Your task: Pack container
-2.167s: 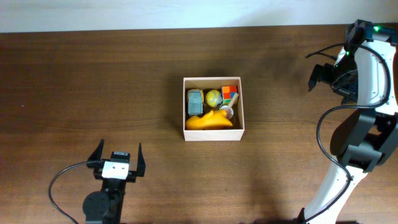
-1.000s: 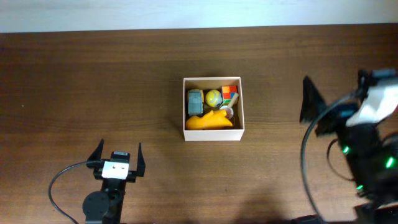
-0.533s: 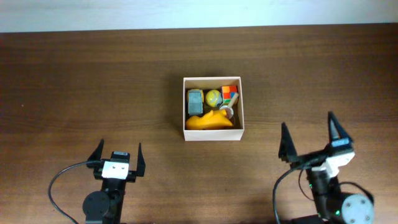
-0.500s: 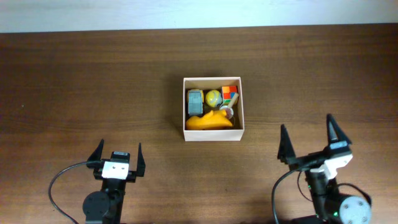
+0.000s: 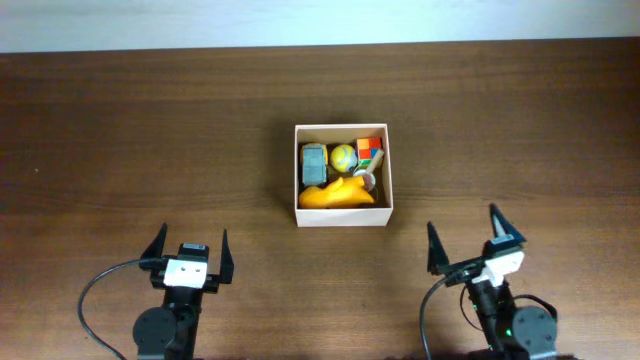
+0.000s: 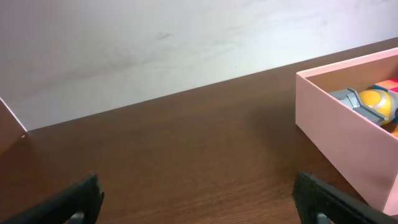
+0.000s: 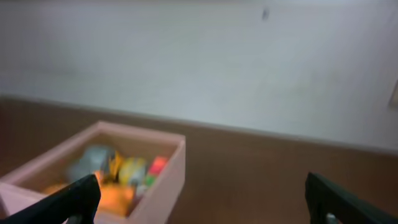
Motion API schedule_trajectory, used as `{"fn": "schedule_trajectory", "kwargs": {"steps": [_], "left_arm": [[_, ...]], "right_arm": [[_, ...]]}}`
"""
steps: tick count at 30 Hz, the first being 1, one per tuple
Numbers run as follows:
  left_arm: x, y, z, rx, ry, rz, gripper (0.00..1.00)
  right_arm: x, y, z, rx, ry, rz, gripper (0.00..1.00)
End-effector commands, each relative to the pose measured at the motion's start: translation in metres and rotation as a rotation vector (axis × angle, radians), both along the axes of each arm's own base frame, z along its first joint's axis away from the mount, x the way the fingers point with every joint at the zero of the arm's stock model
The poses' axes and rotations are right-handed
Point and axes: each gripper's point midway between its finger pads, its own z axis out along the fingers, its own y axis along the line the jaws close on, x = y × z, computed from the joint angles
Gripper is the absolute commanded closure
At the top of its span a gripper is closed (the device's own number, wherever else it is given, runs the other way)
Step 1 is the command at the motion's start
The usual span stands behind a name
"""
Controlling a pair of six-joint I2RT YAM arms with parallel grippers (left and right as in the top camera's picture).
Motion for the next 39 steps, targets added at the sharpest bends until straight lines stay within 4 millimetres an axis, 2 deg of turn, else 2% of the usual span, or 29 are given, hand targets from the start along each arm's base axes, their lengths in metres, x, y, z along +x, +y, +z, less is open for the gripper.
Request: {"fn": "schedule_trajectory", "kwargs": {"steps": [1,5,39], "left_arm": [[0.000,0.002,-0.001,0.016,0.000,0.007,0.01],[0.000,0.002,-0.001,0.016,0.000,0.007,0.01],[0.000,0.002,-0.001,0.016,0.000,0.007,0.01]], "right_arm": [[0.001,-0.004,-0.018,-0.011,0.064,-0.014,0.01],[0.000,-0.012,-0.050,-0.022,0.196,-0.047,0.01],[0.001,-0.017,-0.050,-0.023,0.194,-0.071,0.01]]}}
